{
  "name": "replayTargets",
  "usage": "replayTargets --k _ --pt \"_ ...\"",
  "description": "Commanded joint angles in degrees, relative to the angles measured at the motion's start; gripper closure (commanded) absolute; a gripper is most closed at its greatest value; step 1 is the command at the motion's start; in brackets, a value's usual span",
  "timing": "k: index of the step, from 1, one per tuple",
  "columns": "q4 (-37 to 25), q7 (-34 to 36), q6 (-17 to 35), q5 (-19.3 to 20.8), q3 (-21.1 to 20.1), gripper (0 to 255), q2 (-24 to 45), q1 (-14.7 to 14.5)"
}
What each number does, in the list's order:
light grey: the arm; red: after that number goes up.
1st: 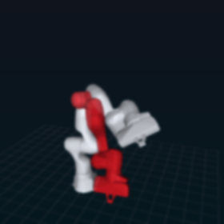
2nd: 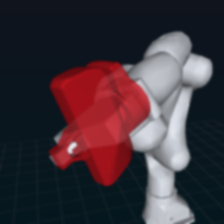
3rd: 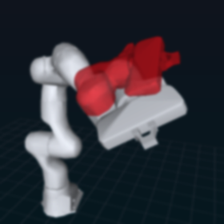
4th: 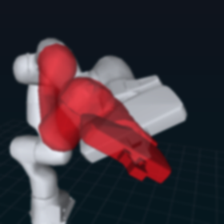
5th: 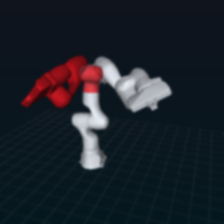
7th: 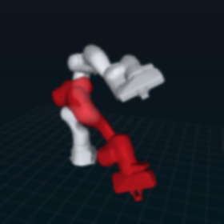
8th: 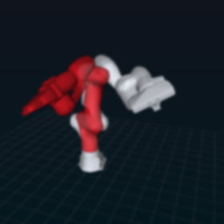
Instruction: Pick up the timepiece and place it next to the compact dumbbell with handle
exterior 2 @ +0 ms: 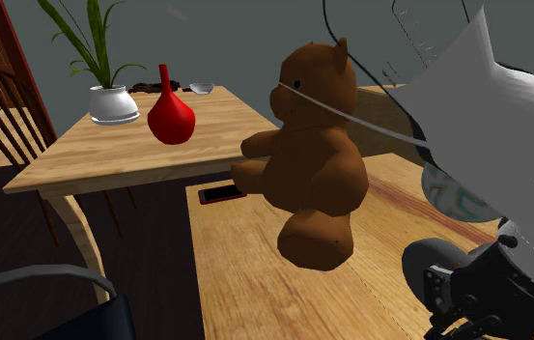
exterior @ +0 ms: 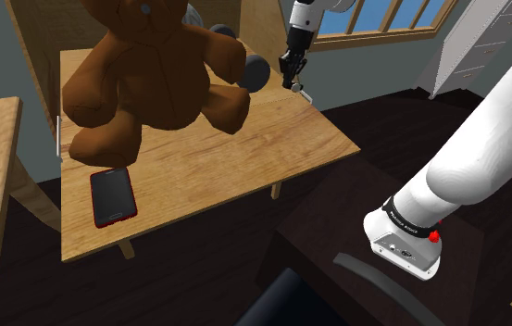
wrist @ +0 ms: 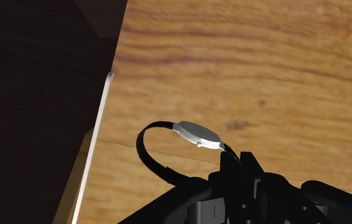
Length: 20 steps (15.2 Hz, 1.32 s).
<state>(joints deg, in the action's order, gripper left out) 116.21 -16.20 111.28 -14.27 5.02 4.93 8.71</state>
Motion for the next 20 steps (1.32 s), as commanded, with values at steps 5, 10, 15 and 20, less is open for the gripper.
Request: replayTargets --k 5,10,15,20 --pt "2.6 -1.2 4.7 -0.8 -0.2 255 2.2 -0.1" --pt "2.6 -1.2 4.7 -0.8 -0.2 255 2.2 -0.1" --pt "2.6 -1.2 4.7 -0.8 -0.2 0 2.2 -0.1" --pt "1.3 -1.0 2.9 -0.4 0.0 0 1.7 0.1"
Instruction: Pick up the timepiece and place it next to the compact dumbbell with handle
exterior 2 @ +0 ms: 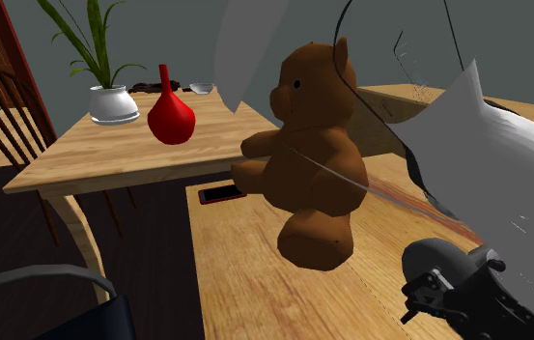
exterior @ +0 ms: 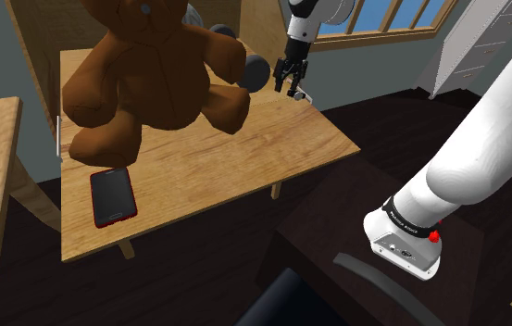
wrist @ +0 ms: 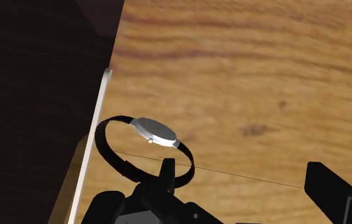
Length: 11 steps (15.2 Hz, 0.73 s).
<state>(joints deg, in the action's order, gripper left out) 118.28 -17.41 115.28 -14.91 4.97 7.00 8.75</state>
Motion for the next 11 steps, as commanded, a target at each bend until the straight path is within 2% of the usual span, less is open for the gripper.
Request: replayTargets --k 1,3,11 --pt "-2.1 0.4 -3.0 0.5 0.3 0 -0.9 0.3" --pt "-4.7 0.7 -6.3 1.0 0.6 0 -1.5 0.6" --pt "-4.7 0.7 -6.3 1.0 0.6 0 -1.5 0.6"
